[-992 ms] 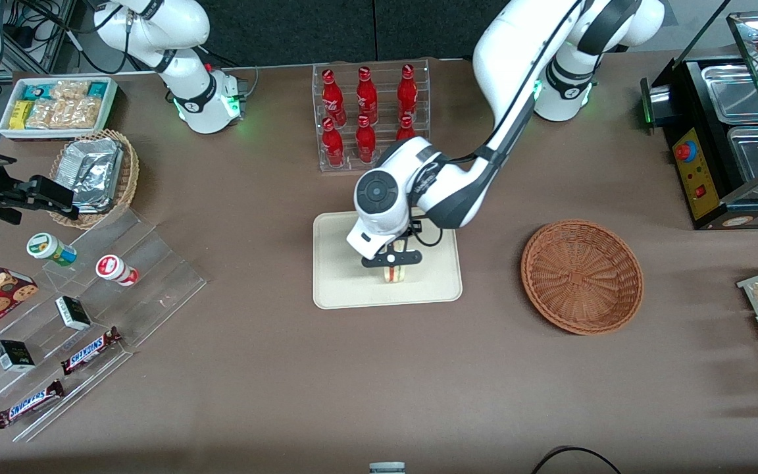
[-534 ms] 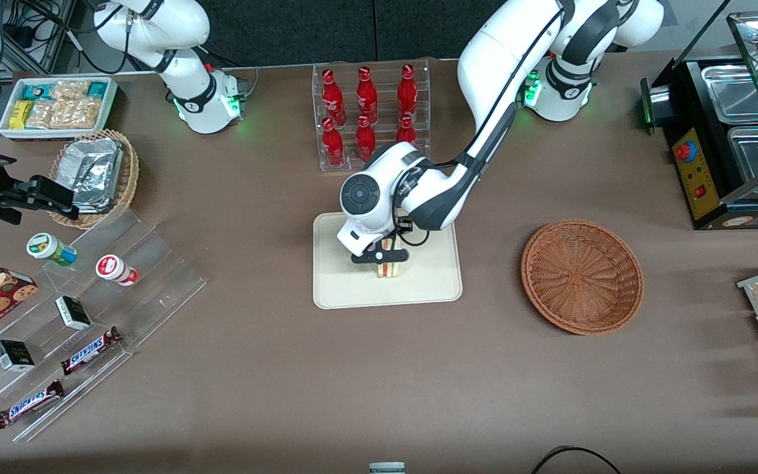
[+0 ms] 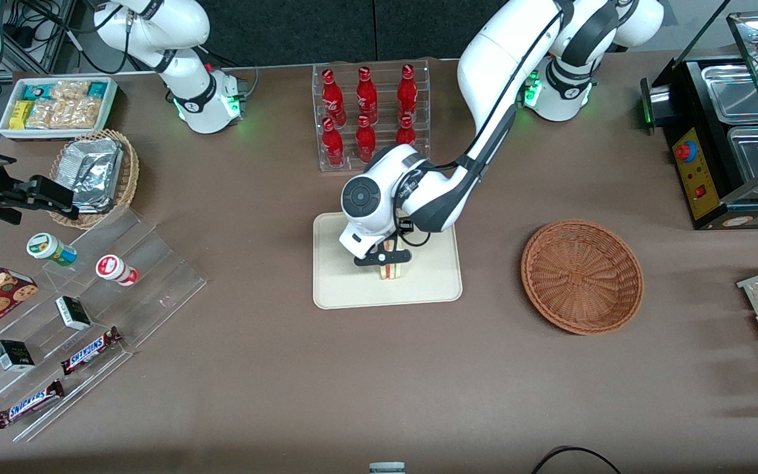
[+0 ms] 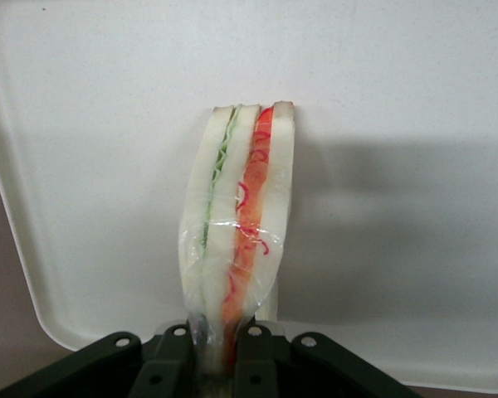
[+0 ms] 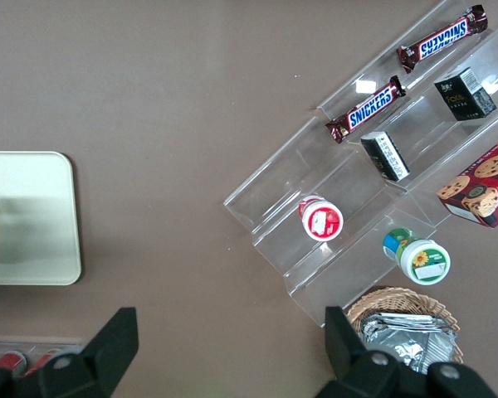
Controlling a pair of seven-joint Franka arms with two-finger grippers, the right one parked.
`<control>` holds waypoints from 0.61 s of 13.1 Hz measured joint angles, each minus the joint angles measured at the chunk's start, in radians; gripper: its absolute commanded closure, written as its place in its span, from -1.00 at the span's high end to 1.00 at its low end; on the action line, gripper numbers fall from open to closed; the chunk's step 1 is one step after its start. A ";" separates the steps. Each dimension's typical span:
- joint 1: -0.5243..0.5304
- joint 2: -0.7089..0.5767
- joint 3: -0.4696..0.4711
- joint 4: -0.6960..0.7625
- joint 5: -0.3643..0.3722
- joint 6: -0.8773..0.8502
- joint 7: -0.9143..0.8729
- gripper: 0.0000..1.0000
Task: Place sandwich from basket to tray
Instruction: 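Lower the sandwich onto the tray and open the left gripper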
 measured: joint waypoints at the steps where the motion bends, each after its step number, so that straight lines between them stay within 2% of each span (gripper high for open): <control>1: 0.000 0.000 0.000 0.000 0.000 0.000 -0.002 0.99; 8: 0.000 0.001 0.002 0.005 0.024 0.001 -0.008 1.00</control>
